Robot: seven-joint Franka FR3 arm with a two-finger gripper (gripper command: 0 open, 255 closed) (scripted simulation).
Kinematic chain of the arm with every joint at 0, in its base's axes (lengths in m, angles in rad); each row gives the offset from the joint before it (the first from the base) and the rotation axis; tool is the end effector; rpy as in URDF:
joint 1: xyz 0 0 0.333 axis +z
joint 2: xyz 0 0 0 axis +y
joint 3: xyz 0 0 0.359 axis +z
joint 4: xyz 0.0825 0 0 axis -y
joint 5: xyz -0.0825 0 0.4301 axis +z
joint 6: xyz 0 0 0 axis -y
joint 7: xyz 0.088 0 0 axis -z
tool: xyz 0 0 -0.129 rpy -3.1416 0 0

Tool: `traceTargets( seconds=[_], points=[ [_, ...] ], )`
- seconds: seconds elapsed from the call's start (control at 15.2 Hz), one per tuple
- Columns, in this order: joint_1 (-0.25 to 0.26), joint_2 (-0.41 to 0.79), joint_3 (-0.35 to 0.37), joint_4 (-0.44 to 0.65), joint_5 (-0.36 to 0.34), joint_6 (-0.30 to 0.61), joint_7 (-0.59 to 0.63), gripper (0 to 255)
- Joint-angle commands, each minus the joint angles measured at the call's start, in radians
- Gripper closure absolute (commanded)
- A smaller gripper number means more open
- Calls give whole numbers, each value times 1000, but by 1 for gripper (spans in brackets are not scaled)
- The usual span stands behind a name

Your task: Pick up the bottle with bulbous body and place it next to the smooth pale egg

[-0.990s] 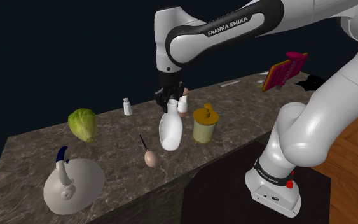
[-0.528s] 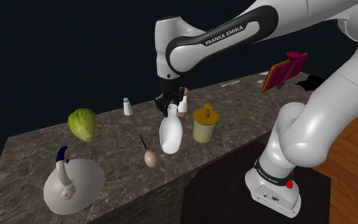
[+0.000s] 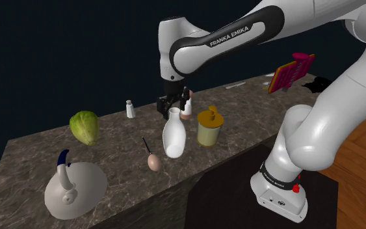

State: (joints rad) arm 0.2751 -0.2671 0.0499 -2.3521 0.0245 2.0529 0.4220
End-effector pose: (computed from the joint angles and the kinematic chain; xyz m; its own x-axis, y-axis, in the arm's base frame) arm 0.4577 0.1566 0.4294 0.9933 -0.1105 -0.0329 -0.1104 -0.9939 0.0058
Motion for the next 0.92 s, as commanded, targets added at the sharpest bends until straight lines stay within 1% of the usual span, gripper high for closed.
traceTargets(
  seconds=[0.0,0.07,0.33,0.86],
  points=[
    [0,0,0,0,0,0,0,0],
    [0,0,0,0,0,0,0,0],
    [-1,-32,-2,99,-1,-132,0,0],
    [-1,-32,-2,99,-1,-132,0,0]
  ],
)
